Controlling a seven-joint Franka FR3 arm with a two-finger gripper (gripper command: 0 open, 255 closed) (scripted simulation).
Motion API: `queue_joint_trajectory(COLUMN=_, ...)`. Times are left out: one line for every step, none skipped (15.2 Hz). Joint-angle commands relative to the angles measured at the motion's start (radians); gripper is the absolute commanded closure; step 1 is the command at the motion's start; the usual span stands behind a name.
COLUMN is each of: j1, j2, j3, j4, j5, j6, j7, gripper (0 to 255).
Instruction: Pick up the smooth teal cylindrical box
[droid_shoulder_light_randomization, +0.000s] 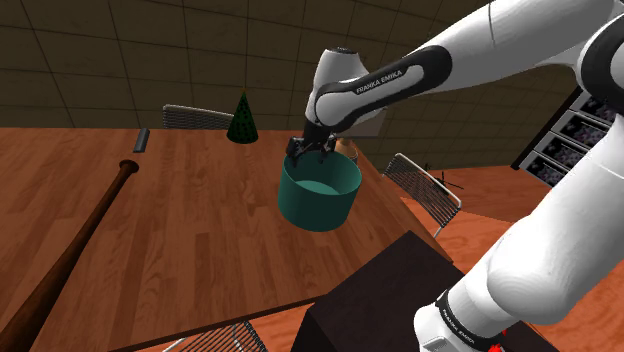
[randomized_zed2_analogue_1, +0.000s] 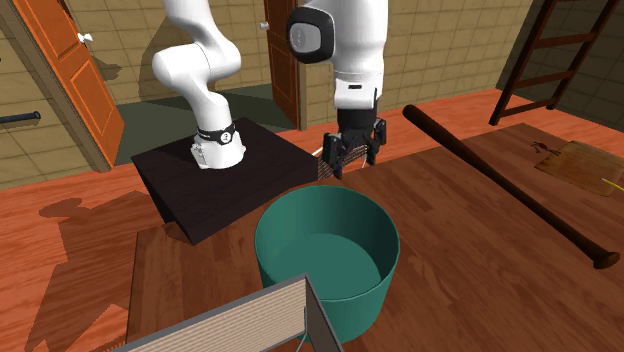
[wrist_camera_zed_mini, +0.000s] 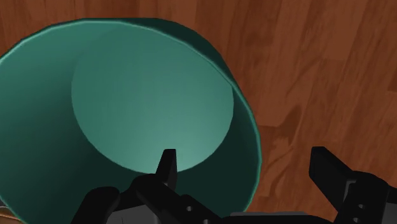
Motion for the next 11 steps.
queue_joint_trajectory(j1=0.006, j2=0.076, j3=0.004, j4=0.045, j5=-0.015, j6=0.032, j7=0.023, gripper=0)
queue_joint_trajectory(j1=0.009, j2=0.115, j3=0.004, j4=0.067, j5=-0.024, j6=0.048, j7=0.032, gripper=0)
queue_joint_trajectory(j1=0.012, j2=0.154, j3=0.003, j4=0.09, j5=-0.032, j6=0.062, j7=0.042, gripper=0)
queue_joint_trajectory(j1=0.016, j2=0.192, j3=0.003, j4=0.114, j5=-0.04, j6=0.076, j7=0.052, gripper=0)
queue_joint_trajectory(j1=0.02, j2=0.231, j3=0.001, j4=0.14, j5=-0.047, j6=0.088, j7=0.061, gripper=0)
queue_joint_trajectory(j1=0.024, j2=0.257, j3=-0.001, j4=0.159, j5=-0.052, j6=0.096, j7=0.067, gripper=0)
queue_joint_trajectory(j1=0.025, j2=0.267, j3=-0.002, j4=0.156, j5=-0.055, j6=0.108, j7=0.069, gripper=0)
queue_joint_trajectory(j1=0.025, j2=0.276, j3=-0.003, j4=0.155, j5=-0.057, j6=0.119, j7=0.071, gripper=0)
queue_joint_trajectory(j1=0.026, j2=0.286, j3=-0.004, j4=0.153, j5=-0.059, j6=0.13, j7=0.073, gripper=0)
queue_joint_trajectory(j1=0.027, j2=0.296, j3=-0.005, j4=0.151, j5=-0.062, j6=0.141, j7=0.075, gripper=0)
queue_joint_trajectory(j1=0.028, j2=0.306, j3=-0.007, j4=0.15, j5=-0.064, j6=0.153, j7=0.077, gripper=0)
